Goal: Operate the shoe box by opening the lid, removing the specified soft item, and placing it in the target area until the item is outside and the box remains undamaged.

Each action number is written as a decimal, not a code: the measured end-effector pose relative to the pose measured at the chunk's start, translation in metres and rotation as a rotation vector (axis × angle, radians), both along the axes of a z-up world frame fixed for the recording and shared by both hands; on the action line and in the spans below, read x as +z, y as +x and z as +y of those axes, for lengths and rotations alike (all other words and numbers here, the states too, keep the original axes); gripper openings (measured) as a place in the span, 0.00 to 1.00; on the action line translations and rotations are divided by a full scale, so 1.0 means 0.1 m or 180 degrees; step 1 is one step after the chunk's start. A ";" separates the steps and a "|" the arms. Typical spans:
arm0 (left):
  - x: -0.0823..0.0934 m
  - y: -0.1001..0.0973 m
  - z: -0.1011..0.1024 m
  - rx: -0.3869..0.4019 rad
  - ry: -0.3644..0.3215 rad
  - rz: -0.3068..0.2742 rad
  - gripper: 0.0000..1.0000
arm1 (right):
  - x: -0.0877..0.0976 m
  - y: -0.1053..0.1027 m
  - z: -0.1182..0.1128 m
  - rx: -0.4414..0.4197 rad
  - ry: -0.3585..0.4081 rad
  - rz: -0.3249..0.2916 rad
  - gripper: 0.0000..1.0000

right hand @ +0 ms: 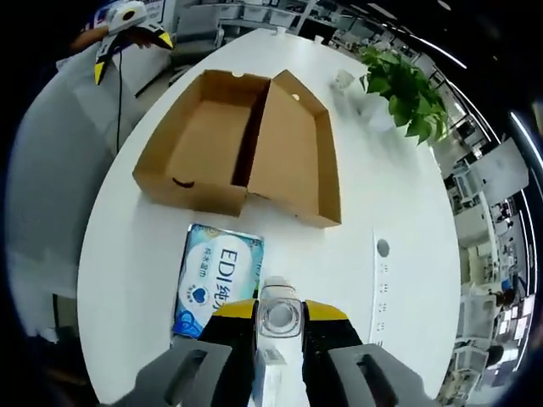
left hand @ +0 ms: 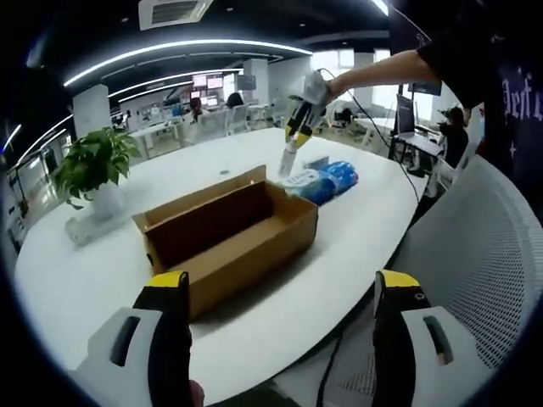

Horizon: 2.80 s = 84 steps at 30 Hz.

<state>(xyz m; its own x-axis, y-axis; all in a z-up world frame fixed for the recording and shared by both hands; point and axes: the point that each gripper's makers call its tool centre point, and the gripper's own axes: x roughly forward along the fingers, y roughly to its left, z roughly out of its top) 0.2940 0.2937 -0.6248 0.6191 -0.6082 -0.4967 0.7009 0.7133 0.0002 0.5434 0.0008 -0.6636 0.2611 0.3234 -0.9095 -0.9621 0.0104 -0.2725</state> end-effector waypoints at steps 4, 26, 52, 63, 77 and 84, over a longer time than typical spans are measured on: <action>-0.03 -0.01 0.04 0.0021 0.0039 0.0019 0.88 | -0.09 0.04 -0.04 0.0006 -0.0070 0.0034 0.15; -0.08 0.01 0.06 0.0029 0.0145 0.0097 0.87 | -0.32 0.11 -0.08 -0.0099 -0.0150 0.0353 0.15; -0.11 0.09 0.15 0.0159 0.0140 0.0143 0.84 | -0.30 0.20 -0.05 -0.0216 -0.0150 0.0419 0.18; -0.10 0.29 0.30 0.0370 0.0175 0.0147 0.74 | -0.30 0.21 -0.03 -0.0287 -0.0112 0.0412 0.24; -0.14 0.66 0.62 0.0826 0.0146 0.0268 0.54 | -0.21 0.28 0.09 -0.0571 0.0145 0.0407 0.33; -0.22 0.84 0.76 0.1070 0.0112 0.0383 0.42 | -0.17 0.32 0.21 -0.0811 0.0349 0.0433 0.33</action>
<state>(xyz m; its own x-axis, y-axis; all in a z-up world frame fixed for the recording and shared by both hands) 0.3777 0.3696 -0.6468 0.7176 -0.3618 -0.5952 0.4236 0.9050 -0.0394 0.5753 0.0219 -0.6804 0.2247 0.3612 -0.9050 -0.9523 0.2783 -0.1254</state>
